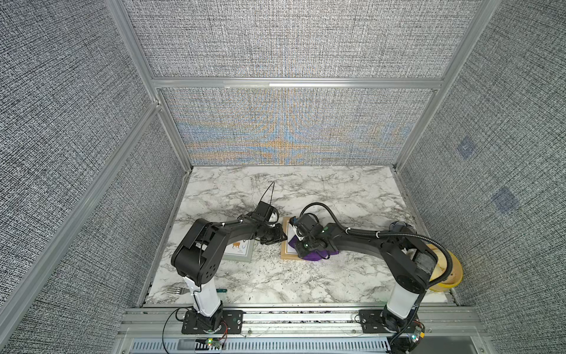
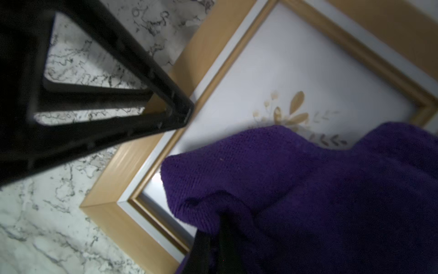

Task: Wipe the picture frame with a cloth
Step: Wipe the dirt from the picture frame.

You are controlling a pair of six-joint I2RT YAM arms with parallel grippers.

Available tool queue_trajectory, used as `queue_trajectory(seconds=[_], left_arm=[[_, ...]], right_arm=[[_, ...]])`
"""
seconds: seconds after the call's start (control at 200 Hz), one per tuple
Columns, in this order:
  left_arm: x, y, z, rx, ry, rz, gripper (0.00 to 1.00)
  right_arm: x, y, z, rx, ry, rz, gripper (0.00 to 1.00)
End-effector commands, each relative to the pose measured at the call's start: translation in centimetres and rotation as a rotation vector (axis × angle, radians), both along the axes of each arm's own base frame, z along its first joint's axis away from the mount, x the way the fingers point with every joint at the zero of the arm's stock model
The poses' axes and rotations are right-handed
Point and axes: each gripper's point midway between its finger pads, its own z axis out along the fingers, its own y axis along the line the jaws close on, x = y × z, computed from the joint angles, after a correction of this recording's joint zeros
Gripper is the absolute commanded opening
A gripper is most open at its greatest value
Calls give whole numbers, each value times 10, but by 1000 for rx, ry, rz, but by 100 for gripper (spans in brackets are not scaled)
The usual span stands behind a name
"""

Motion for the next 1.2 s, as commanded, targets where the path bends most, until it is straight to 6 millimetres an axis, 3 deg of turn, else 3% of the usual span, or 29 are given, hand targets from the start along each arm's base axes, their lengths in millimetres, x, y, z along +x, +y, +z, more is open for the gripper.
queue_trajectory(seconds=[0.0,0.12,0.2,0.325,0.445,0.706,0.731,0.841,0.976,1.046,1.196], left_arm=[[-50,64,-49,330,200,43,8],[-50,64,-49,331,199,41,8],[-49,64,-49,330,196,41,8],[-50,64,-49,328,197,40,8],[-50,64,-48,329,197,41,9],[-49,63,-48,327,196,41,9],[-49,64,-48,328,197,41,8],[-49,63,-48,327,195,39,8],[-49,63,-48,329,197,39,8],[-49,64,-48,329,198,39,9],[-50,63,-47,324,197,37,8]], right_arm=[[16,-10,3,11,-5,-87,0],[45,-46,23,-27,-81,-211,0],[54,-66,44,-16,-124,-255,0],[56,-80,76,37,-166,-275,0],[45,-81,84,62,-139,-230,0],[4,-56,60,82,11,-75,0],[-6,-59,47,61,44,-66,0],[-16,-45,32,54,87,-29,0],[-25,-30,10,46,141,5,0],[-19,-14,14,68,128,21,0],[-13,-5,2,49,134,20,0]])
